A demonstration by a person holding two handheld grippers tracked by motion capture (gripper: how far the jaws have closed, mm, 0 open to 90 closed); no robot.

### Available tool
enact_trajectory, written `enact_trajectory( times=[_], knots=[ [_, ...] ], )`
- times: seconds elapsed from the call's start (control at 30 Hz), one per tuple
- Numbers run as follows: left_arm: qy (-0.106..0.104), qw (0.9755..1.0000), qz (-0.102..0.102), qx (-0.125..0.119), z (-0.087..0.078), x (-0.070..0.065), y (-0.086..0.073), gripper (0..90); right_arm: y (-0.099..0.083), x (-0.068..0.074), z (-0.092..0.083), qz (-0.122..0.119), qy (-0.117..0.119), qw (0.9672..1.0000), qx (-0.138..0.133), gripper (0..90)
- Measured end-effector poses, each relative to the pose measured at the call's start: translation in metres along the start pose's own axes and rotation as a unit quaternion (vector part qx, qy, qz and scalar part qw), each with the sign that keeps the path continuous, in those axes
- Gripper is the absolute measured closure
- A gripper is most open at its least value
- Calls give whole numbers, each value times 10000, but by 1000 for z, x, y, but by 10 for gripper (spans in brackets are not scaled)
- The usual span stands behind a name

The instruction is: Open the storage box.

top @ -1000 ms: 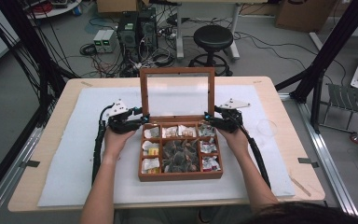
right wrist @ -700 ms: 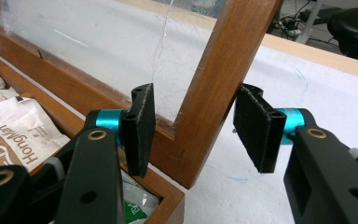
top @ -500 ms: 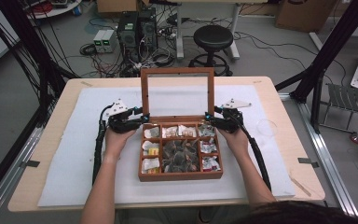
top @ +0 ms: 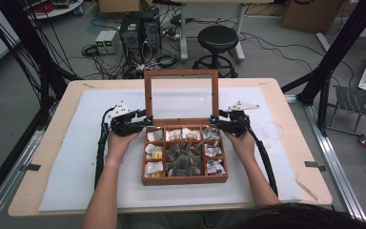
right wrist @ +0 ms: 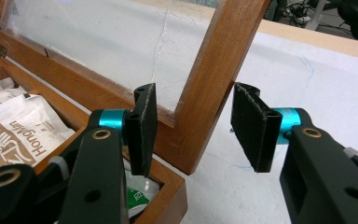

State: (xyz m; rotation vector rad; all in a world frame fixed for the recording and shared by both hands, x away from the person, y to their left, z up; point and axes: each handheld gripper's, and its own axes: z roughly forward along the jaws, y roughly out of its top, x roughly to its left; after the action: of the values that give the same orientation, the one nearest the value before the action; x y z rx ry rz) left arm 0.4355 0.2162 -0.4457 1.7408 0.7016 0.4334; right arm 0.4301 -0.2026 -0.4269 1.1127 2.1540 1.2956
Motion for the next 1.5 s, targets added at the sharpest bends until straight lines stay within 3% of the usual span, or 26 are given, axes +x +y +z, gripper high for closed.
enact_trajectory(
  times=[0.13,0.3,0.4,0.47,0.6,0.73,0.83,0.9,1.03,1.17,1.23,1.33,1.37,1.43,1.47,1.5],
  knots=[
    [-17,10000,-94,-16,1,2,-2,533,-1,1,0,-58,-25,10000,39,524],
    [-82,9996,-251,-49,2,4,-4,533,-2,-2,2,120,90,9999,11,522],
    [-89,9996,-246,-52,2,4,-4,533,-2,-5,3,273,202,9994,25,500],
    [-83,9998,-201,-41,1,4,-3,532,-3,-5,5,280,139,9995,8,447],
    [-87,9997,-215,-35,2,4,-3,532,-2,-2,7,188,129,9997,-57,451],
    [-133,9994,-330,22,2,7,-3,529,-3,-6,9,360,275,9989,-72,458],
    [-78,9996,-254,55,3,5,-1,508,-2,-6,9,324,263,9991,-66,459],
    [95,9998,-102,152,3,1,2,497,-2,-4,8,296,212,9993,-68,459],
    [199,9996,-88,199,5,-2,4,474,-2,-4,8,294,199,9994,-54,458],
    [258,9991,-230,237,5,-4,4,475,-2,-3,8,294,166,9994,-47,458],
    [322,9989,-160,292,3,-6,6,445,-2,-3,8,301,165,9994,-42,456],
    [332,9986,-78,413,3,-8,6,450,-2,-2,7,204,59,9998,-9,526],
    [283,9984,-88,482,4,-8,5,455,-2,0,9,21,-91,9999,66,627],
    [61,9983,-265,518,11,-8,0,514,-6,2,16,23,379,9993,43,715],
    [50,9983,-292,505,12,-9,0,535,-5,7,17,-85,357,9993,42,786],
    [137,9982,-254,518,13,-10,1,537,-3,10,17,-193,189,9996,56,762]
  ],
)
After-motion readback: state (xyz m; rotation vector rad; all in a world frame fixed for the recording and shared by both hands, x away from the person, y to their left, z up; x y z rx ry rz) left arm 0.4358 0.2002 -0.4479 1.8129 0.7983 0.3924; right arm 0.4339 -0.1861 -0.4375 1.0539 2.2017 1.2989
